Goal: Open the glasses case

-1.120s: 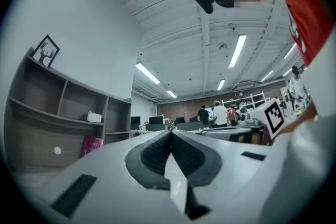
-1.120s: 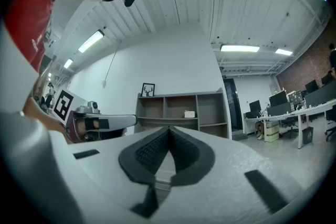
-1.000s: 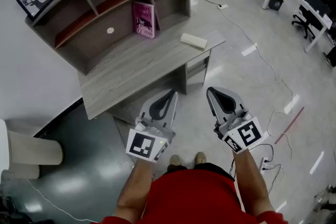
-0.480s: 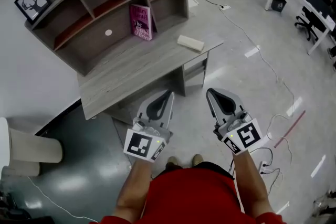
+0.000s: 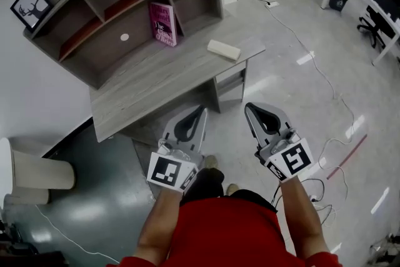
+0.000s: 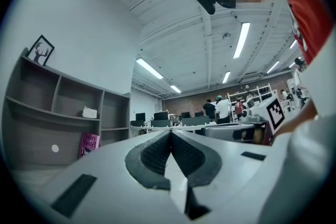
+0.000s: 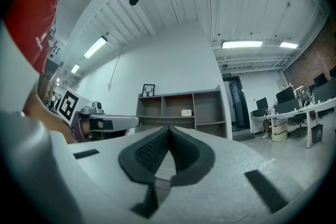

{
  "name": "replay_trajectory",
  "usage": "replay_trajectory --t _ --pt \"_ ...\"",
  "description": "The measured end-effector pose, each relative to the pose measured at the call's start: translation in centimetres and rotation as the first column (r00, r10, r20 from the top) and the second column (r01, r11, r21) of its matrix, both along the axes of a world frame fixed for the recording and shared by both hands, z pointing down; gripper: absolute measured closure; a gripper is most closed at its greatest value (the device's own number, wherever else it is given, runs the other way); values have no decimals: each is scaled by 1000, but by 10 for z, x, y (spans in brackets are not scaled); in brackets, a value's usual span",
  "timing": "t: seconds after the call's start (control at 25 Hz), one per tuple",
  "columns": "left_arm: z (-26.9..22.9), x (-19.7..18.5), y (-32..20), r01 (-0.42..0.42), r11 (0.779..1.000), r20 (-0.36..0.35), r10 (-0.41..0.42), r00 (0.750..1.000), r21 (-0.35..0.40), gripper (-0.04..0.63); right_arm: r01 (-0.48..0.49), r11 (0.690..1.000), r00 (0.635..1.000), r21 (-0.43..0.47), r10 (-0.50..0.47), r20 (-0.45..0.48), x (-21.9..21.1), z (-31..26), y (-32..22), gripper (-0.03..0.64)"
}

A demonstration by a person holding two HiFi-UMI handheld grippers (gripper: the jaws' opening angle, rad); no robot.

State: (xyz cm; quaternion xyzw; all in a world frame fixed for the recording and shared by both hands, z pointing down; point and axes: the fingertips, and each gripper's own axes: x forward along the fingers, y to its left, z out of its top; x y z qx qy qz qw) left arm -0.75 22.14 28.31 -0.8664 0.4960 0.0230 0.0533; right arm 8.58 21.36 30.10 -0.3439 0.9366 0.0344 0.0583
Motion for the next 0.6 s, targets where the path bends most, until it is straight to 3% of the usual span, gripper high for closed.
replay_trajectory --t 0.28,0.6 --pt "17 -9 -57 -6 1000 -9 6 1000 -10 586 2 1000 1000 -10 -3 -28 -9 16 -51 612" --pt "53 -33 -169 -43 997 -4 43 999 -66 587 -43 998 996 -45 40 -82 -24 37 -156 612"
